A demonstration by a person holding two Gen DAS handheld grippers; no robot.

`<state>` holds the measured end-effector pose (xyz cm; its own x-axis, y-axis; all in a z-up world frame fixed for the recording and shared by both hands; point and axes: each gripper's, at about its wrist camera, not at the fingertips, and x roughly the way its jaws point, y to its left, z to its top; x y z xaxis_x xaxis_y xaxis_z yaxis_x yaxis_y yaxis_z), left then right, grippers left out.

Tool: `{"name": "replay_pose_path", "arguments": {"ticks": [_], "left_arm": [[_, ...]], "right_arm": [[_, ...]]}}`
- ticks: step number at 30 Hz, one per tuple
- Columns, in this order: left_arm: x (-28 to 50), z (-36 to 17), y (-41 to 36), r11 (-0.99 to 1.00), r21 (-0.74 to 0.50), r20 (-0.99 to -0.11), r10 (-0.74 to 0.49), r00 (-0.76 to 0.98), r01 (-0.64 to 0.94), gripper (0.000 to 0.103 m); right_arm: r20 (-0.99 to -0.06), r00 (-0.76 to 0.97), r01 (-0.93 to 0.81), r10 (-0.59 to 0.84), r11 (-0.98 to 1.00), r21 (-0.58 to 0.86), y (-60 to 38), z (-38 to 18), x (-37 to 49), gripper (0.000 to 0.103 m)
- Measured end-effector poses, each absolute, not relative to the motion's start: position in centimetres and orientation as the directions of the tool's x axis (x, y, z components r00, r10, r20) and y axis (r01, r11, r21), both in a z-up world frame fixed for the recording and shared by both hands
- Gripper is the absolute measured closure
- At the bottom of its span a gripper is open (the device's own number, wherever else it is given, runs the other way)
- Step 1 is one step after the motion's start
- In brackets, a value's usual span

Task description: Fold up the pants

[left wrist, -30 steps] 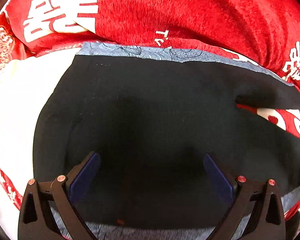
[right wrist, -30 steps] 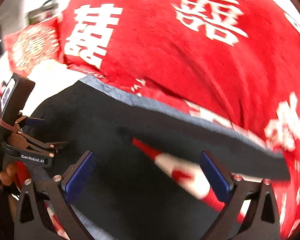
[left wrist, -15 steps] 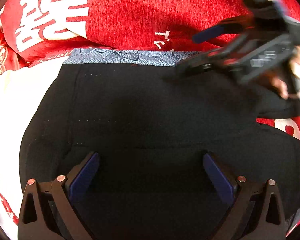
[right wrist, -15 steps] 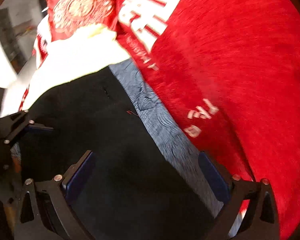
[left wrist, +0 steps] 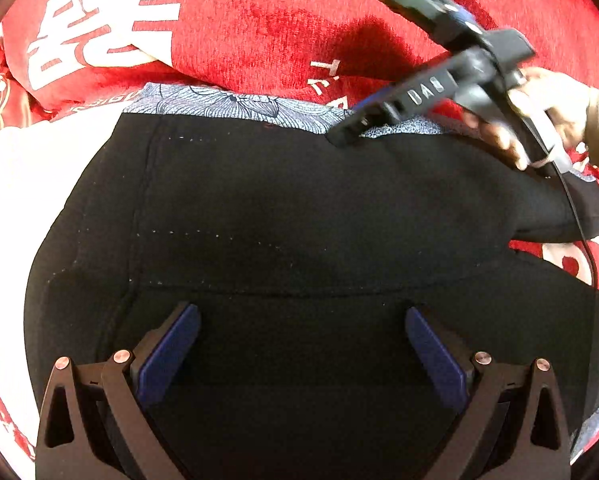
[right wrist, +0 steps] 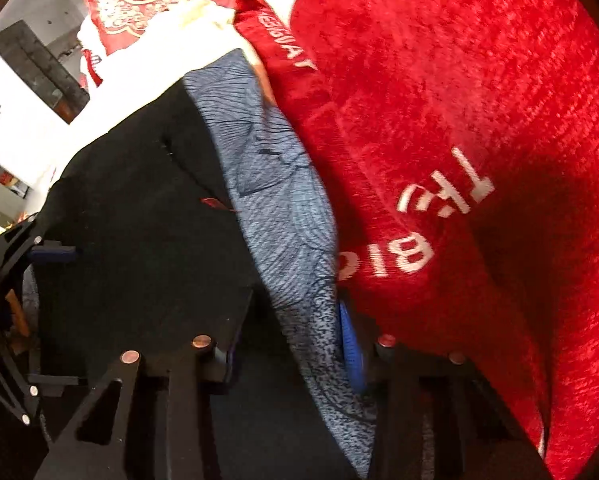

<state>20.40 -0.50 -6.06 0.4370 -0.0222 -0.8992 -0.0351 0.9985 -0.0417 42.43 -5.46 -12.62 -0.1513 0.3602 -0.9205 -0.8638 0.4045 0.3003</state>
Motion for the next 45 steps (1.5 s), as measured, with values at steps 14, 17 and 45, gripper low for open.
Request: {"name": "replay_pose_path", "arguments": {"ticks": [14, 17, 45], "left_arm": [[22.9, -2.6, 4.1, 0.954, -0.248, -0.891, -0.157, 0.425, -0.168, 0.000], [24.7, -0.4, 6.7, 0.915, -0.314, -0.877, -0.178, 0.446, -0.253, 0.000], [28.7, -0.8, 7.8, 0.844, -0.368, -0.885, -0.189, 0.425, -0.392, 0.089]], "right_arm": [[-0.905, 0.004, -0.881, 0.426, 0.429, 0.198, -6.6, -7.5, 39.1, 0.095], [-0.899, 0.075, -0.901, 0.432, 0.415, 0.124, -7.1, -5.5, 36.5, 0.095], [-0.888, 0.208, -0.919, 0.410, 0.392, -0.034, -8.9, -4.4, 32.1, 0.022]]}}
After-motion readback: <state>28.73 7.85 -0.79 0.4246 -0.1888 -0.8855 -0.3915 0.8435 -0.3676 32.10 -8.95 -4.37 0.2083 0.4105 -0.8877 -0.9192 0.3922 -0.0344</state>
